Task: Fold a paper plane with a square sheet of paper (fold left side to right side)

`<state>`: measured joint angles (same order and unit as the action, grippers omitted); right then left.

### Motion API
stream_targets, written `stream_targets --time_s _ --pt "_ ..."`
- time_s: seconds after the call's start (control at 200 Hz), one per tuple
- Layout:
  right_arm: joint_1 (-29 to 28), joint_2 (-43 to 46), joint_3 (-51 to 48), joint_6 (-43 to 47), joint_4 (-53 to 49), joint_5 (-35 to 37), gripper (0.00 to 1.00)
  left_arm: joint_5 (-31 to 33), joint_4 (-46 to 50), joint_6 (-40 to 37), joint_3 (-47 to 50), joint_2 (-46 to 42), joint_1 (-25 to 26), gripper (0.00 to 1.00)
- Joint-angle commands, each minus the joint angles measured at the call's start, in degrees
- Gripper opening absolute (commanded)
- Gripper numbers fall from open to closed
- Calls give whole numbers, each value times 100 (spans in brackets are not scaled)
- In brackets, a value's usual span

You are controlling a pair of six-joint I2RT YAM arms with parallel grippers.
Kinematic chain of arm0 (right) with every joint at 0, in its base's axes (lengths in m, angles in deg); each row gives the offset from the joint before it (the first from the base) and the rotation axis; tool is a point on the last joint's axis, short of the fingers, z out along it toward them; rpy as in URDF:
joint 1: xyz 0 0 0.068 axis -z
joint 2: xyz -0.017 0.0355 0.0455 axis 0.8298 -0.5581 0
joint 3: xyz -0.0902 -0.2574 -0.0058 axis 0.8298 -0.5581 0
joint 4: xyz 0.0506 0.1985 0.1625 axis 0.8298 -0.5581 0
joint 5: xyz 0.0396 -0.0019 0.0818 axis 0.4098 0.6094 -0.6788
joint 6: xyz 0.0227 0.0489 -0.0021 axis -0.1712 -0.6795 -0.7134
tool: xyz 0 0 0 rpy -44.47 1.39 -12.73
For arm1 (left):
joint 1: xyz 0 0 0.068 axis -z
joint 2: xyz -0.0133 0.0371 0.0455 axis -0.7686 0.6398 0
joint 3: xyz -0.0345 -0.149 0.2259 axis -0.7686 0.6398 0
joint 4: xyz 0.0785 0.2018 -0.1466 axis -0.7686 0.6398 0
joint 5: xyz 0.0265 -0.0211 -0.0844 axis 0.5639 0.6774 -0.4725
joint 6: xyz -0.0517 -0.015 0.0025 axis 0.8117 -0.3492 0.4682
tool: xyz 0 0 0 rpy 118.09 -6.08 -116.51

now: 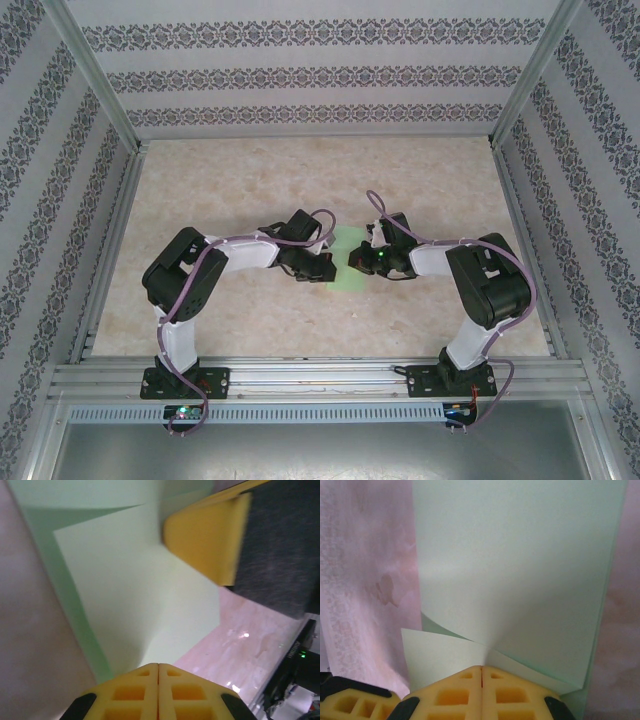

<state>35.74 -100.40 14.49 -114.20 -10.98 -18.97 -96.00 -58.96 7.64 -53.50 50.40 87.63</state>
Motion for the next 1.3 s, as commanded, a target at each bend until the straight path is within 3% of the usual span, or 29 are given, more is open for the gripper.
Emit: stream_targets --time_s 0.0,0.5,0.864,1.294 --pt "57 -285 -143 41 -255 316 0 -335 -96 84 -137 -128 -8 6" --pt "-23 -438 -64 31 -338 375 0 -376 94 -192 -678 567 3 5" --pt "-16 -473 -37 146 -539 491 0 172 537 -539 -727 764 -5 5" --pt "152 -464 -38 344 -847 544 0 390 875 -797 -565 688 -32 6"
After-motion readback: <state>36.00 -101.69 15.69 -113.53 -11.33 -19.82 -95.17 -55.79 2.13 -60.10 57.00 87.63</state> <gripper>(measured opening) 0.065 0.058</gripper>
